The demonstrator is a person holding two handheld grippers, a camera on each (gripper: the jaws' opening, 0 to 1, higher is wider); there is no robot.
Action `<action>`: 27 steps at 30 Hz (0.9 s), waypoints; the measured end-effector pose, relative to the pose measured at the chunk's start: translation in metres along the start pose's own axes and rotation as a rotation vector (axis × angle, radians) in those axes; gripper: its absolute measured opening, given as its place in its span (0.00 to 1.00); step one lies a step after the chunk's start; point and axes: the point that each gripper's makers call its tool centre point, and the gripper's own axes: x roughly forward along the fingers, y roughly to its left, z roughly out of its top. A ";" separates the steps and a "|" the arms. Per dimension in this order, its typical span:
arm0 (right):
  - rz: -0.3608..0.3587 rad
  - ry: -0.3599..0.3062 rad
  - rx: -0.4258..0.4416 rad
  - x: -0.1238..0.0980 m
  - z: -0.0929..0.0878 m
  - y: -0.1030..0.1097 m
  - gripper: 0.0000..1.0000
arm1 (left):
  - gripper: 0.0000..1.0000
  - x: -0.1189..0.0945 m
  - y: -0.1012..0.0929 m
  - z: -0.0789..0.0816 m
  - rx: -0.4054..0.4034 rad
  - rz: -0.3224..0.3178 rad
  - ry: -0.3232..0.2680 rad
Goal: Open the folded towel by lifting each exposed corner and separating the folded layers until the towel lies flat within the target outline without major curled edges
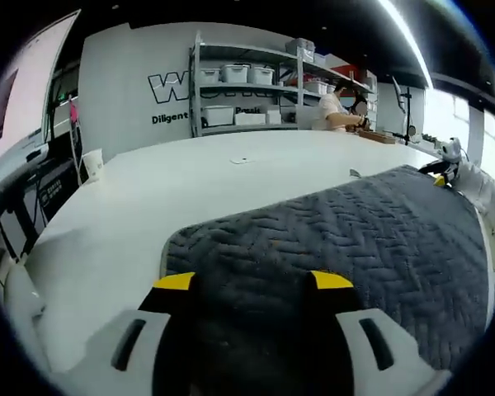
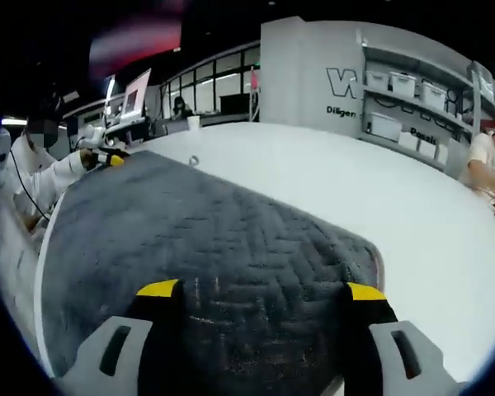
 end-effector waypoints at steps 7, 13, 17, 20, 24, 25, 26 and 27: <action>0.006 0.016 -0.002 0.000 0.000 0.002 0.81 | 0.53 -0.002 -0.003 0.000 -0.003 -0.001 0.005; 0.015 0.037 -0.005 0.001 0.000 0.005 0.84 | 0.54 -0.002 -0.003 0.000 -0.008 -0.001 0.010; 0.004 0.049 0.000 0.000 0.000 0.008 0.82 | 0.64 -0.006 -0.009 0.012 -0.049 -0.026 -0.028; 0.008 0.008 -0.008 -0.009 0.011 0.023 0.86 | 0.61 -0.020 -0.014 0.028 -0.060 -0.031 -0.081; -0.016 -0.020 -0.009 -0.021 0.019 0.034 0.85 | 0.61 -0.048 -0.018 0.042 -0.102 -0.018 -0.117; -0.037 -0.019 -0.010 -0.025 0.019 0.035 0.85 | 0.61 -0.054 -0.018 0.042 -0.106 -0.012 -0.120; -0.078 -0.013 0.000 -0.034 0.016 0.038 0.86 | 0.61 -0.065 -0.020 0.039 -0.125 0.001 -0.117; -0.093 -0.012 0.011 -0.037 0.014 0.039 0.86 | 0.61 -0.072 -0.022 0.034 -0.144 0.006 -0.111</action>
